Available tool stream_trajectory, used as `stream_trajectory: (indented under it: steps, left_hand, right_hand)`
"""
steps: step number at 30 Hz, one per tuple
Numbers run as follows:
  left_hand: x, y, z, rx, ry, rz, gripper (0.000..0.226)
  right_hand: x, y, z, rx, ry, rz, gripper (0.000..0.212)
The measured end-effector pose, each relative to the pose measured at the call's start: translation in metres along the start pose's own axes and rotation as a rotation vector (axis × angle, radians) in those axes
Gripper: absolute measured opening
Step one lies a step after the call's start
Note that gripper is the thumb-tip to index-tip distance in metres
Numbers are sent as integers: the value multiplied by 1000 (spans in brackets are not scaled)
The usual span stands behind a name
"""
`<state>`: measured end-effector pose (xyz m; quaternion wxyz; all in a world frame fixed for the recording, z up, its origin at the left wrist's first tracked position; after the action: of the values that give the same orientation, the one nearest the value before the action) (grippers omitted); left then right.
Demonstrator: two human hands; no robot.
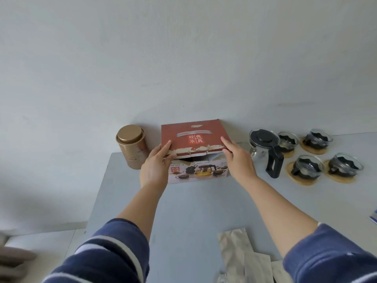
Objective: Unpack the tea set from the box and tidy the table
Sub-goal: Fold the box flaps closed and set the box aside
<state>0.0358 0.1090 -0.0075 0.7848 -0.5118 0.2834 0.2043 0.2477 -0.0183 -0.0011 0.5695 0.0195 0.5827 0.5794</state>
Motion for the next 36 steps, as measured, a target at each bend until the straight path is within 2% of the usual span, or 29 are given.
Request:
stream_trajectory:
  steps: [7,13,15,19,21,23,26,29,33,36]
  left_hand:
    - [-9,-10,4,69,-75,215,39]
    - [6,-8,-7,65,78,290,48]
    - [9,-4,-10,94,138,361,55]
    - [11,-4,-3,167,269,634,63]
    - [7,-7,-1,162,314,639,67]
    - [-3,-4,-9,145,295,569,75]
    - [-8,13,-29,69,324,508,92]
    - [-20,48,-50,-30,431,579,98]
    - [-33,94,-82,-162,562,617,112]
    - [-32,117,-102,-179,621,615,121]
  right_hand:
    - [2,-2,0,-24,2,22,43]
    - [4,-4,-11,-45,94,-84,44]
    - [6,-7,-15,-63,152,-190,47]
    - [2,1,-8,-116,204,-641,54]
    - [-3,19,-4,-150,209,-758,63]
    - [-5,45,-5,-208,177,-793,60]
    - [8,73,-12,-262,142,-713,50]
    - [37,110,-29,-378,136,-561,45]
    - [78,165,-53,-504,147,-163,44]
    - [115,188,-62,-352,245,96,52]
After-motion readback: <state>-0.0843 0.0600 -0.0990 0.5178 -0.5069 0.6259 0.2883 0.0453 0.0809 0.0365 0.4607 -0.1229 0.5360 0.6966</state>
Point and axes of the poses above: each hand's wrist, its own z-axis towards the middle knuckle, its own x-axis out of the palm, y = z × x, the point moved 6 cm from there along z, towards the middle knuckle, and after that the axes turned 12 degrees about -y, right-handed, at the moved point
